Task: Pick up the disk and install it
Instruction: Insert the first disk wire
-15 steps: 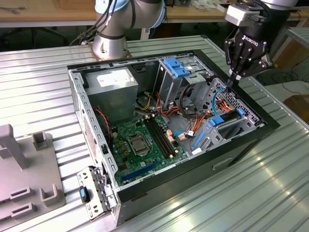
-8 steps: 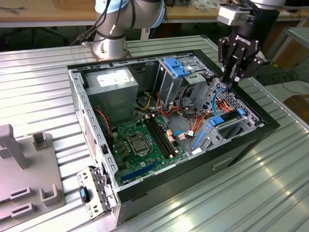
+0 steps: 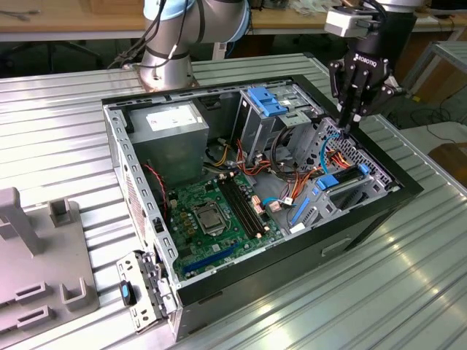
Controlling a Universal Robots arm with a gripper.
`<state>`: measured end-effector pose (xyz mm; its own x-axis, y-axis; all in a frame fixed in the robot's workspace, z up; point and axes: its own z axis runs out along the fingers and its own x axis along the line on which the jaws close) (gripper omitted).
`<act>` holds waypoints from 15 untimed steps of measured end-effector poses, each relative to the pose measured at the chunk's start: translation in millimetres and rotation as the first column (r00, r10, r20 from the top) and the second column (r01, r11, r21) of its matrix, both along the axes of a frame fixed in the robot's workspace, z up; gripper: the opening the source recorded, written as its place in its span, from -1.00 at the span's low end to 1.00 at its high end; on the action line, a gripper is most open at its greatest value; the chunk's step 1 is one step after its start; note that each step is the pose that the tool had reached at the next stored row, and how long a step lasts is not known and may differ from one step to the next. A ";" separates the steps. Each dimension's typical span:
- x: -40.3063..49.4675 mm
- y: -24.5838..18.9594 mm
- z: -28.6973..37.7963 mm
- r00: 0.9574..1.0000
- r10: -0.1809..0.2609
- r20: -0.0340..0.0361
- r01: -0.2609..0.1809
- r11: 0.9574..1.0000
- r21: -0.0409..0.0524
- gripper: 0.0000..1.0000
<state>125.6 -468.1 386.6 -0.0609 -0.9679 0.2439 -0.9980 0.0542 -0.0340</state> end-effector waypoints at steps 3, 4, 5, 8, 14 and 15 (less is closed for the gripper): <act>0.6 0.0 -3.8 1.000 -0.004 0.000 0.004 1.000 -0.006 -0.79; 0.7 0.0 -3.8 1.000 -0.004 0.000 0.004 1.000 -0.006 -0.79; 0.7 0.0 -3.8 1.000 -0.004 0.000 0.004 1.000 -0.006 -0.79; 0.7 0.0 -4.0 1.000 -0.004 0.000 0.004 1.000 -0.011 -0.79; 0.6 0.1 -4.3 1.000 -0.013 0.000 0.013 1.000 -0.015 -0.65; 0.6 0.4 -4.3 1.000 -0.015 0.000 0.015 1.000 -0.020 -0.51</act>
<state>126.2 -467.6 382.3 -0.0752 -0.9617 0.2635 -0.9970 0.0683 -0.0353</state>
